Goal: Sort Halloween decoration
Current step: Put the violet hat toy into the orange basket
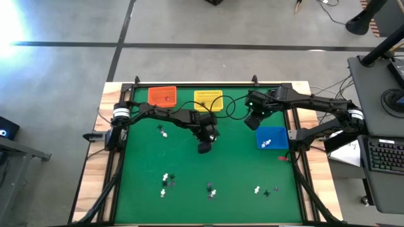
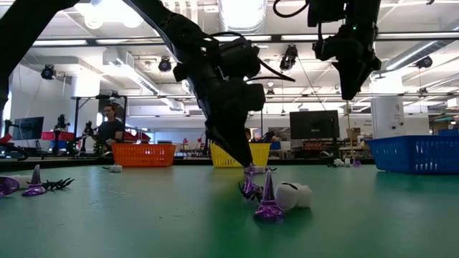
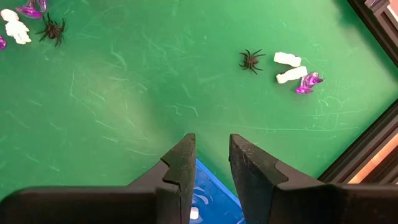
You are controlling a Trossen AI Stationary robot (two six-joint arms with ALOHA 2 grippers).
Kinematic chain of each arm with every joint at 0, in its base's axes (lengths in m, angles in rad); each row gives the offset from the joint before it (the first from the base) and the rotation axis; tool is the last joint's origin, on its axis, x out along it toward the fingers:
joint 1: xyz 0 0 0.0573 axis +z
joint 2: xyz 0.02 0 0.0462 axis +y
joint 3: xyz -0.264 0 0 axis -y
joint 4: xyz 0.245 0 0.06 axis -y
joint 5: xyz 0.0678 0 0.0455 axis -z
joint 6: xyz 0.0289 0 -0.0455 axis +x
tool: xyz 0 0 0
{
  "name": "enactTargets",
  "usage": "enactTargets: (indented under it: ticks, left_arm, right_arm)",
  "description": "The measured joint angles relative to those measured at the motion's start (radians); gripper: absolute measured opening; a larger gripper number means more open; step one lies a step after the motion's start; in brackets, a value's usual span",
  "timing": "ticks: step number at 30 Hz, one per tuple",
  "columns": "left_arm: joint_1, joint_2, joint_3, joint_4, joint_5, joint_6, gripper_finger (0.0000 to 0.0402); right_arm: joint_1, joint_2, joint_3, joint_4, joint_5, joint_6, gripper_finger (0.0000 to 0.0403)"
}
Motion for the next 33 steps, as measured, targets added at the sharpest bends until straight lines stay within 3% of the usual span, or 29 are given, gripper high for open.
enactTargets:
  ticks: [15,33]
  left_arm:
    - [-0.003,0.0,0.0,0.029,-0.014,0.009,0.0098]
    - [-0.003,0.024,0.0,0.022,-0.034,0.007,0.0048]
  right_arm:
    - [0.0,0.0,0.0,0.0,0.0,0.006,0.0091]
    - [0.0,0.0,0.0,0.0,0.0,0.041,0.0091]
